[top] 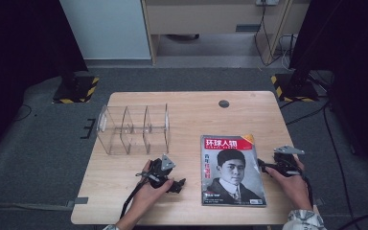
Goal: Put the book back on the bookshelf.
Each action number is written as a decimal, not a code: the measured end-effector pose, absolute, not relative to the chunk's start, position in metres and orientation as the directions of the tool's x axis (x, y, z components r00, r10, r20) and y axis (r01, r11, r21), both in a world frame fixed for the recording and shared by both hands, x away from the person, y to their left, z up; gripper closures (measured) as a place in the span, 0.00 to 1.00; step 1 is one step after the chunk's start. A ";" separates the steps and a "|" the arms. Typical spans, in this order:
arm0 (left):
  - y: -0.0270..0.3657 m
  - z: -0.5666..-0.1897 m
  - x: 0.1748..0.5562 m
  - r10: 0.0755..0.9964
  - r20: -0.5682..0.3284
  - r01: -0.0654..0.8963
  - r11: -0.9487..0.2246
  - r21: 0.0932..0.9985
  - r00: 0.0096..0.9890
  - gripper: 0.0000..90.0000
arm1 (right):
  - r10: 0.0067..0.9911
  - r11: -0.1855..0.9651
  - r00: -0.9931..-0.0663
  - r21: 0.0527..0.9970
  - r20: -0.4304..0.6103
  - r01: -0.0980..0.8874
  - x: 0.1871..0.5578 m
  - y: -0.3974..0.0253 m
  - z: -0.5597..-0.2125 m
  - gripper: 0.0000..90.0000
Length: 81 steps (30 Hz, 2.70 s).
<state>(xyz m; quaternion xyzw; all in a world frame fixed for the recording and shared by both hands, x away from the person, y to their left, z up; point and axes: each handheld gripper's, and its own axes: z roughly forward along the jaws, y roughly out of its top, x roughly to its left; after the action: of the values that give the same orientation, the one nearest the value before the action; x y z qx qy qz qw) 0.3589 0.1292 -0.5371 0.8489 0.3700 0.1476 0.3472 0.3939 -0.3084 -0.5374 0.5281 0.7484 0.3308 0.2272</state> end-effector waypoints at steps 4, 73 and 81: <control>0.129 -0.537 0.359 0.730 -0.006 0.525 -0.486 0.699 0.683 0.00 | 0.941 0.223 -0.338 0.735 0.009 0.640 0.394 -0.308 -0.537 0.23; 0.049 -0.533 0.362 0.616 -0.083 0.459 -0.482 0.746 0.783 0.43 | 0.879 0.292 -0.472 0.705 0.069 0.646 0.462 -0.270 -0.533 0.18; 0.047 -0.534 0.359 0.612 -0.071 0.441 -0.479 0.759 0.787 0.48 | 0.866 0.290 -0.494 0.719 0.085 0.632 0.461 -0.266 -0.533 0.25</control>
<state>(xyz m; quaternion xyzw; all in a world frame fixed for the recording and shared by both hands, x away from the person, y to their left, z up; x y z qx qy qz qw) 0.3586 0.0471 -0.5342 0.8535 0.3086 0.1052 0.4065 0.4606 -0.2661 -0.5334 0.4760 0.7863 0.3585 0.1631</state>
